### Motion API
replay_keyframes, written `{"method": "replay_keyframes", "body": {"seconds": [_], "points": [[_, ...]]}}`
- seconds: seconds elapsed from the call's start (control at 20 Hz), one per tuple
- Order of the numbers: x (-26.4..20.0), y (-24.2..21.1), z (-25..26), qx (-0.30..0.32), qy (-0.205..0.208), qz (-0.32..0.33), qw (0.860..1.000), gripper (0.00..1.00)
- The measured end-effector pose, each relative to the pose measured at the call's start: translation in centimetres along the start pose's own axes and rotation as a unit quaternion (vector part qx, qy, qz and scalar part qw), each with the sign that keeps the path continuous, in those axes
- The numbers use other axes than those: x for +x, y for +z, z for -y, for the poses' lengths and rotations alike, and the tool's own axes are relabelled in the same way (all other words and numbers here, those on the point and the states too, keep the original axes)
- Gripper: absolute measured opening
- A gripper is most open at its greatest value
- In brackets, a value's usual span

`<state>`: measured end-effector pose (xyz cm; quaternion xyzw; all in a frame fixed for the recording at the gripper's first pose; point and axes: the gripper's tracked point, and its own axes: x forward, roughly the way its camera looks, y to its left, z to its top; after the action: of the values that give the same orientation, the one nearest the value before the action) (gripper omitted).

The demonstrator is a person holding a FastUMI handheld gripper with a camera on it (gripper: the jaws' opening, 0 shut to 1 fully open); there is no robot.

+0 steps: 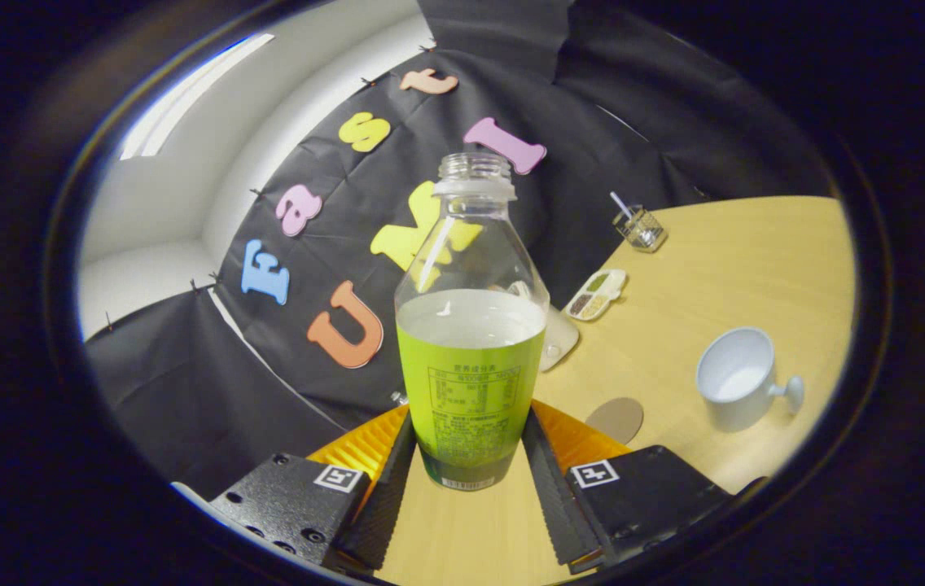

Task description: Take the bottle from table, then pour the juice into the cup, finally place the bottle on the coaster

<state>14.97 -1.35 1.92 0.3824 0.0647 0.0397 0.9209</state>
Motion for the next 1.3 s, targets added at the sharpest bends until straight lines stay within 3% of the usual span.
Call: {"method": "replay_keyframes", "body": {"seconds": [0.25,0.5,0.8,1.05,1.3], "points": [[0.2,0.1,1.0,-0.089,-0.023,0.009,0.996,0.78],[2.1,-0.3,2.3,-0.193,-0.08,-0.01,0.978,0.78],[4.3,-1.1,3.5,-0.238,-0.121,-0.021,0.964,0.79],[5.4,-0.6,5.5,-0.306,-0.171,-0.02,0.936,0.79],[7.6,-1.4,7.1,-0.329,-0.189,-0.029,0.925,0.79]]}}
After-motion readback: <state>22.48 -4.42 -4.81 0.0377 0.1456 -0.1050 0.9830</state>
